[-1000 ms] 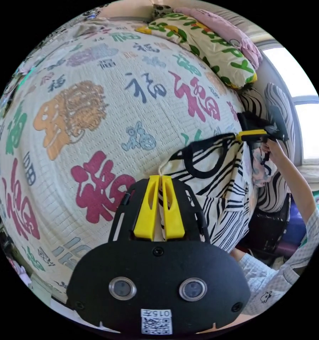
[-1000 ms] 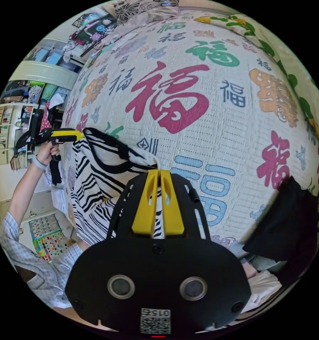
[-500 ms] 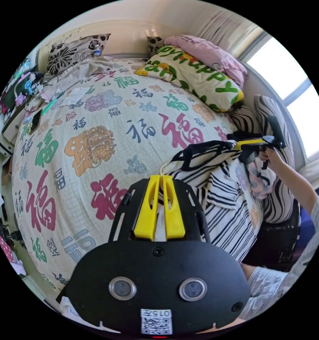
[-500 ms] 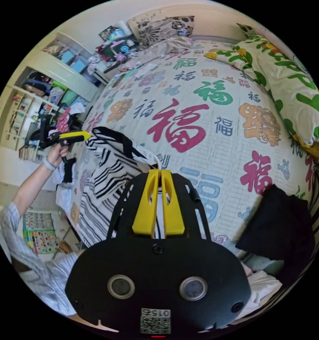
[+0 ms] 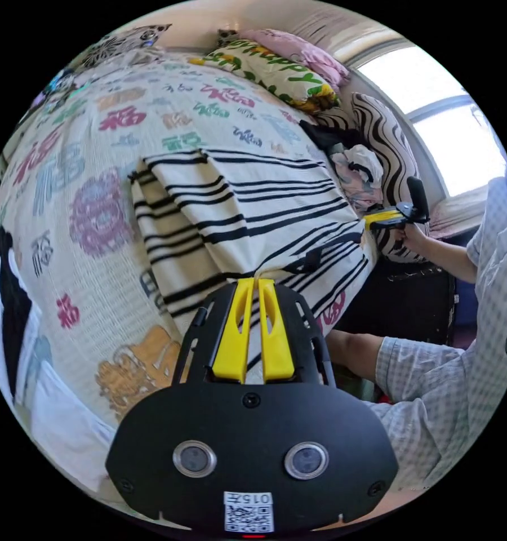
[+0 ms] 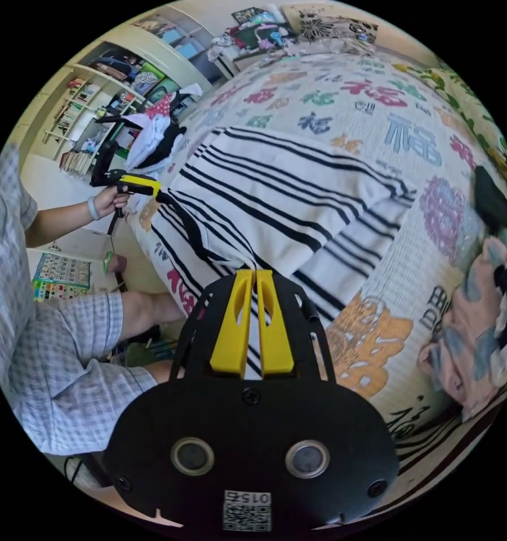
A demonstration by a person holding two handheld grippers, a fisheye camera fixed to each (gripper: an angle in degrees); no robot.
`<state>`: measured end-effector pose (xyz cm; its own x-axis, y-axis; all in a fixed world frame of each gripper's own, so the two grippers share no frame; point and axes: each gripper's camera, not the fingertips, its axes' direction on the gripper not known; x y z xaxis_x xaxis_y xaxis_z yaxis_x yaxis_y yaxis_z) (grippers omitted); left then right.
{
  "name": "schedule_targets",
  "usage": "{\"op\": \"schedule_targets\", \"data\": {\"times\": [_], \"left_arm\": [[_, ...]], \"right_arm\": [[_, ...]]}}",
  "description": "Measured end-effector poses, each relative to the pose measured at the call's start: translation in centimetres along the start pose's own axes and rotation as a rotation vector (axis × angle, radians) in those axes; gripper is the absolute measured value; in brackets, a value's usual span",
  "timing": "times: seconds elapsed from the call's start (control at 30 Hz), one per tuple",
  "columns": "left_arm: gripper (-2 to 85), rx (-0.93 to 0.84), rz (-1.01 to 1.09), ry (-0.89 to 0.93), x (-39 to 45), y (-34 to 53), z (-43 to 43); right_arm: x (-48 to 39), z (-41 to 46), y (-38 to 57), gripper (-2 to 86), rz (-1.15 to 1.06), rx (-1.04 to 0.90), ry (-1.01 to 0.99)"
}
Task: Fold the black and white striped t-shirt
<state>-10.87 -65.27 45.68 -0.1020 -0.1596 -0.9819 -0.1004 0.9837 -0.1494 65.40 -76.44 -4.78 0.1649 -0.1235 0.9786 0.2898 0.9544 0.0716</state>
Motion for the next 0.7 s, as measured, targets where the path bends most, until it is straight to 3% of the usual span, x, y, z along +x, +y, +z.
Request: {"op": "schedule_targets", "data": {"times": [0.13,0.3,0.4,0.5,0.7], "left_arm": [[-0.4,-0.069,-0.062,-0.045,0.3,2.6,2.2],[0.9,-0.1,-0.079,-0.05,1.2,4.6,1.5],[7.0,-0.067,0.043,-0.202,3.3,4.0,1.5],[8.0,-0.195,0.146,-0.167,4.1,3.1,4.3],[1.0,-0.26,0.127,-0.118,2.2,3.5,6.0]], "right_arm": [[-1.1,3.2,3.0,0.1,0.012,-0.158,0.039],[-1.8,2.5,5.1,1.0,0.022,-0.159,0.092],[-3.5,2.8,4.8,3.1,-0.122,-0.129,0.175],[-5.0,5.6,4.3,5.6,-0.31,-0.237,0.235],[-4.5,8.4,5.5,1.4,-0.413,-0.362,0.295]]}}
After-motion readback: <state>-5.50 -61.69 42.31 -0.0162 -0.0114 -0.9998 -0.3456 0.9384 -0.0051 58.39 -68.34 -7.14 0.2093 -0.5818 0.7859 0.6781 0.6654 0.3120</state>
